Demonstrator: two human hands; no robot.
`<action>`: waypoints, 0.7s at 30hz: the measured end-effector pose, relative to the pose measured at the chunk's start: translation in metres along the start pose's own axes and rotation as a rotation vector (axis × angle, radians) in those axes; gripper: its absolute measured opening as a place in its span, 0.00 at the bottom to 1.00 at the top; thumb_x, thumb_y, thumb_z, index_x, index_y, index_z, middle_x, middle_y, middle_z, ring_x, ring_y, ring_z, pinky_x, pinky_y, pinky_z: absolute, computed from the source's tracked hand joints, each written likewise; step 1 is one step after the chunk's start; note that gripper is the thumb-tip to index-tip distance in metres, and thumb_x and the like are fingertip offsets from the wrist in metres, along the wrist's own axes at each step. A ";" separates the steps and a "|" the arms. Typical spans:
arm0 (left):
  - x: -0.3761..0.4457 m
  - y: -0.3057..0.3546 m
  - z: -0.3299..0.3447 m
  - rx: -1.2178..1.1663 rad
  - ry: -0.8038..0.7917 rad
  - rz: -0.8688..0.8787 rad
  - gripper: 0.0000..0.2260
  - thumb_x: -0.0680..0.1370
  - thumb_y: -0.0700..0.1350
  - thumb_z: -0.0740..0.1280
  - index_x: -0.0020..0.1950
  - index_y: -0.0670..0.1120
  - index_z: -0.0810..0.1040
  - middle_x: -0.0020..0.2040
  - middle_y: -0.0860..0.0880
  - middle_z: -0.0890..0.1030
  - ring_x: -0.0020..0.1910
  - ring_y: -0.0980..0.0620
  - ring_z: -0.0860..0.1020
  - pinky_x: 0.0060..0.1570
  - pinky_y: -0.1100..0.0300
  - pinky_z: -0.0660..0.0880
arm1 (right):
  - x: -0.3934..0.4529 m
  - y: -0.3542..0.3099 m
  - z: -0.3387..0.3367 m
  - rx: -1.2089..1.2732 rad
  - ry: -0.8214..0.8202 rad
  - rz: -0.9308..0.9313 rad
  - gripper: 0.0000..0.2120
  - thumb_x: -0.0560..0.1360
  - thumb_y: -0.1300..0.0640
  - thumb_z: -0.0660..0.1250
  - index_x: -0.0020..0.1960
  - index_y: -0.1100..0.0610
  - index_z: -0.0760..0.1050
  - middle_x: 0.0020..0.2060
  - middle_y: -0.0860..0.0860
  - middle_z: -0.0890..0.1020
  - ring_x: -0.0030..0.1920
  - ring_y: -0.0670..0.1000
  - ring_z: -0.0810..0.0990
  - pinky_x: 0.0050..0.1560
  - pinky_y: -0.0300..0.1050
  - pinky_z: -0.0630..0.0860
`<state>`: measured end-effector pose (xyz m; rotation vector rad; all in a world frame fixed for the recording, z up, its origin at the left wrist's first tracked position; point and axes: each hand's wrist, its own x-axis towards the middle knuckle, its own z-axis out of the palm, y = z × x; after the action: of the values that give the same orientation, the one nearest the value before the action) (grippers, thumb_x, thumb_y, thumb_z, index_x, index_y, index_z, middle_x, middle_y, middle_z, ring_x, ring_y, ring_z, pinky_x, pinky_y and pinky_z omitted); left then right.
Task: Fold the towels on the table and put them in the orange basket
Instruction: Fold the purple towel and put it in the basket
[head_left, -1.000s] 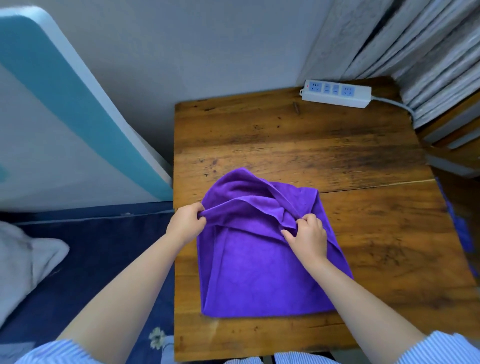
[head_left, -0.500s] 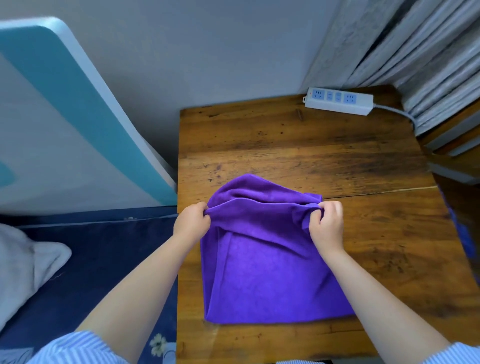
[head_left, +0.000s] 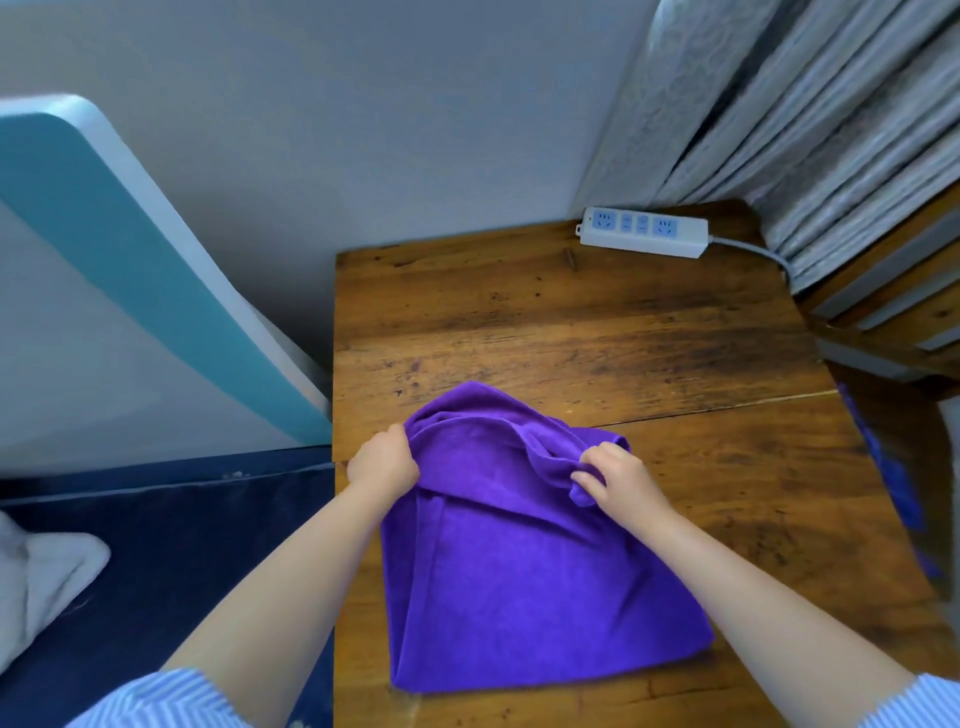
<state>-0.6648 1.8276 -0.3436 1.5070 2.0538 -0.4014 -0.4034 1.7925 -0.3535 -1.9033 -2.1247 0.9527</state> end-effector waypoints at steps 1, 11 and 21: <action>0.001 0.000 0.001 -0.003 -0.001 -0.010 0.12 0.77 0.40 0.59 0.60 0.43 0.69 0.56 0.43 0.77 0.54 0.44 0.76 0.48 0.54 0.75 | -0.003 0.002 0.001 -0.003 -0.046 -0.020 0.09 0.74 0.60 0.65 0.50 0.66 0.76 0.48 0.60 0.78 0.51 0.57 0.76 0.50 0.39 0.66; 0.010 -0.006 -0.004 0.041 0.161 0.084 0.11 0.77 0.37 0.57 0.53 0.44 0.77 0.54 0.43 0.79 0.52 0.42 0.77 0.41 0.54 0.71 | -0.017 0.018 -0.015 -0.069 -0.119 0.013 0.09 0.73 0.66 0.64 0.52 0.64 0.76 0.50 0.59 0.80 0.53 0.57 0.77 0.51 0.42 0.68; 0.056 0.060 -0.011 0.301 -0.035 0.606 0.12 0.76 0.40 0.60 0.57 0.40 0.76 0.65 0.43 0.72 0.64 0.43 0.70 0.61 0.54 0.69 | -0.027 0.021 -0.011 -0.167 -0.352 0.153 0.04 0.74 0.62 0.64 0.48 0.62 0.73 0.50 0.58 0.78 0.52 0.57 0.75 0.51 0.46 0.71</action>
<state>-0.6227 1.8965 -0.3625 2.1802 1.4475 -0.4966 -0.3753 1.7716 -0.3474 -2.1389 -2.3378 1.2606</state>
